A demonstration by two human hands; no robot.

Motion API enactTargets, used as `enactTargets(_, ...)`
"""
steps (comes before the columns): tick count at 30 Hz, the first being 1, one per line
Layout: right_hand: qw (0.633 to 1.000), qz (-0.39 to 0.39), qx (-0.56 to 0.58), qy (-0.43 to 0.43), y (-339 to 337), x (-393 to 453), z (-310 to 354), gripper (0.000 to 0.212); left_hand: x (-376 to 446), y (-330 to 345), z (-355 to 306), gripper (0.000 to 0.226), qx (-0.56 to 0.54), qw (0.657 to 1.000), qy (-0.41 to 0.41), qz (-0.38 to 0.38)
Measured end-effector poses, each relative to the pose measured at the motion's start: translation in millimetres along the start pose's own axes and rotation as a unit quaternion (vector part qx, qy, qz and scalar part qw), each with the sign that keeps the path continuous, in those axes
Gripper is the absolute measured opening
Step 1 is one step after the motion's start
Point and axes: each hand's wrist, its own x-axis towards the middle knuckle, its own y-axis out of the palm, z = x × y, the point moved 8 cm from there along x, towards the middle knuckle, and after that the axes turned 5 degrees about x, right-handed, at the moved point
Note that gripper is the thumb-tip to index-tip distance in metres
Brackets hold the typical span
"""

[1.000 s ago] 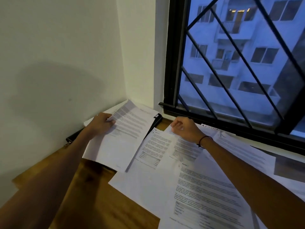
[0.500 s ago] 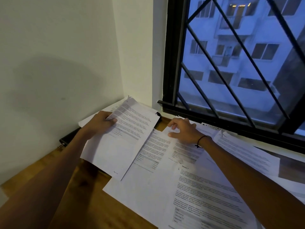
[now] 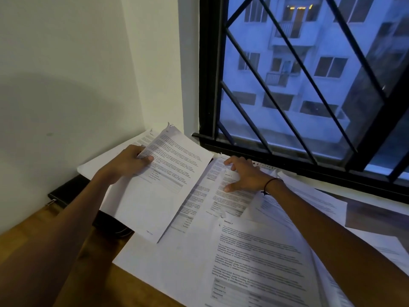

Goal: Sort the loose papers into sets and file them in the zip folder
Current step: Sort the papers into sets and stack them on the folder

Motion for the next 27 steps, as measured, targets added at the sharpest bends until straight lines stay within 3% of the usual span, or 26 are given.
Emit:
enactTargets(9, 0.998, -0.034, 0.050, -0.013, -6, -7, -4, 0.097, 4, 12, -3, 0.017, 0.010, 1.000, -0.023, 0.003)
enactTargets(14, 0.994, -0.041, 0.099, -0.021, -16, -11, -12, 0.080, 1, 17, 0, 0.017, -0.001, 0.999, -0.031, 0.007)
enactTargets(27, 0.987, -0.124, 0.099, -0.014, -35, -8, -22, 0.038, -3, 20, 3, 0.022, -0.012, 0.999, -0.030, 0.010)
